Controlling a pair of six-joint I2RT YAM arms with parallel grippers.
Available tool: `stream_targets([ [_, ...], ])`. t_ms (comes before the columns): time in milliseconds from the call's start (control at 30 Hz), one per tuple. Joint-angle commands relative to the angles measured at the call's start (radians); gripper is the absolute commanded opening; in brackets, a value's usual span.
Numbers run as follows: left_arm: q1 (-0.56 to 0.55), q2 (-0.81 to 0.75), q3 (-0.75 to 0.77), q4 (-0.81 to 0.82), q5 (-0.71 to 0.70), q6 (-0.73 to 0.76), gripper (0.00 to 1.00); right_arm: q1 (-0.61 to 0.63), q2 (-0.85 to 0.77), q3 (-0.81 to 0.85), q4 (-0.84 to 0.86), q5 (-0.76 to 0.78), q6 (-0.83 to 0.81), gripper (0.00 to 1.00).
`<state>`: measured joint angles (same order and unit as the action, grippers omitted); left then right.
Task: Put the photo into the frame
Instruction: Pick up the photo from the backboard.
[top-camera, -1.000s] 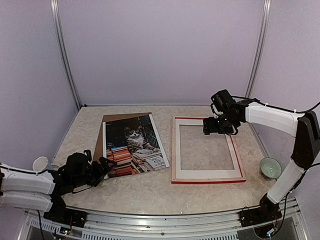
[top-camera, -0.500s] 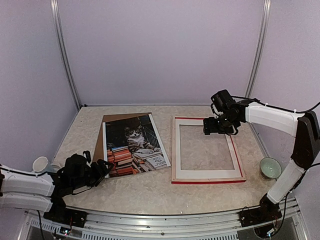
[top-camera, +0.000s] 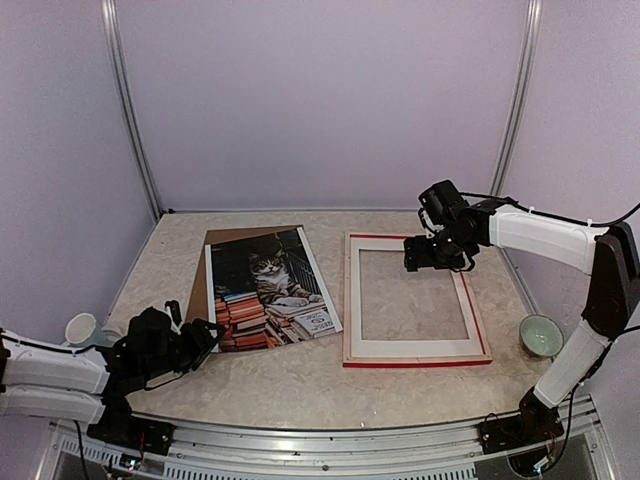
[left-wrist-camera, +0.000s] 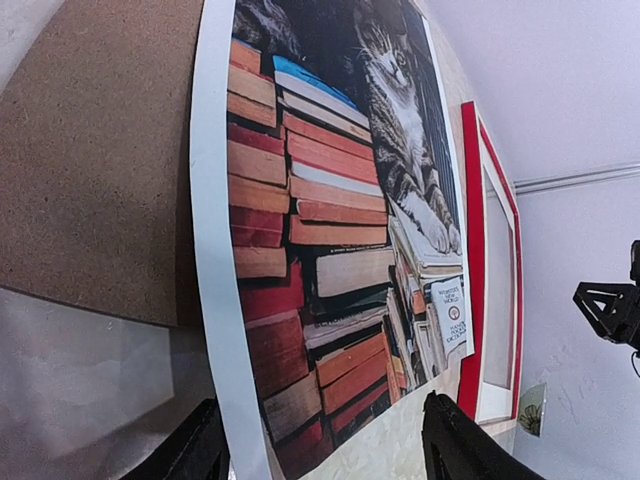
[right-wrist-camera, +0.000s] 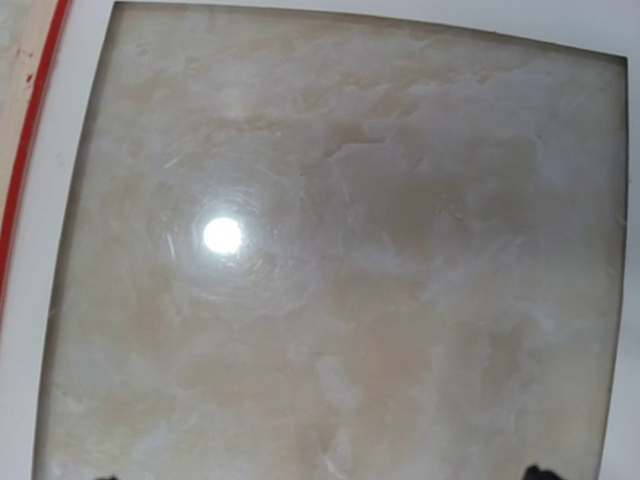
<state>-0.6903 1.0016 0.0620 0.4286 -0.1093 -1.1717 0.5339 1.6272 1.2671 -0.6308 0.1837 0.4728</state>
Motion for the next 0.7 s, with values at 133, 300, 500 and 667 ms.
stream_targets([
  [133,0.009,-0.005,-0.017,0.051,0.003,-0.001,0.59,0.033,0.025,0.020,0.002,0.016,-0.008,0.87],
  [300,0.012,0.003,-0.016,0.055,0.009,-0.001,0.53,0.066,0.044,0.032,-0.001,0.048,-0.027,0.88],
  [500,0.014,0.002,-0.018,0.052,0.010,0.001,0.38,0.110,0.053,0.039,0.002,0.085,-0.044,0.95],
  [667,0.014,-0.001,-0.020,0.049,0.009,0.000,0.31,0.128,0.053,0.041,0.000,0.103,-0.050,0.99],
])
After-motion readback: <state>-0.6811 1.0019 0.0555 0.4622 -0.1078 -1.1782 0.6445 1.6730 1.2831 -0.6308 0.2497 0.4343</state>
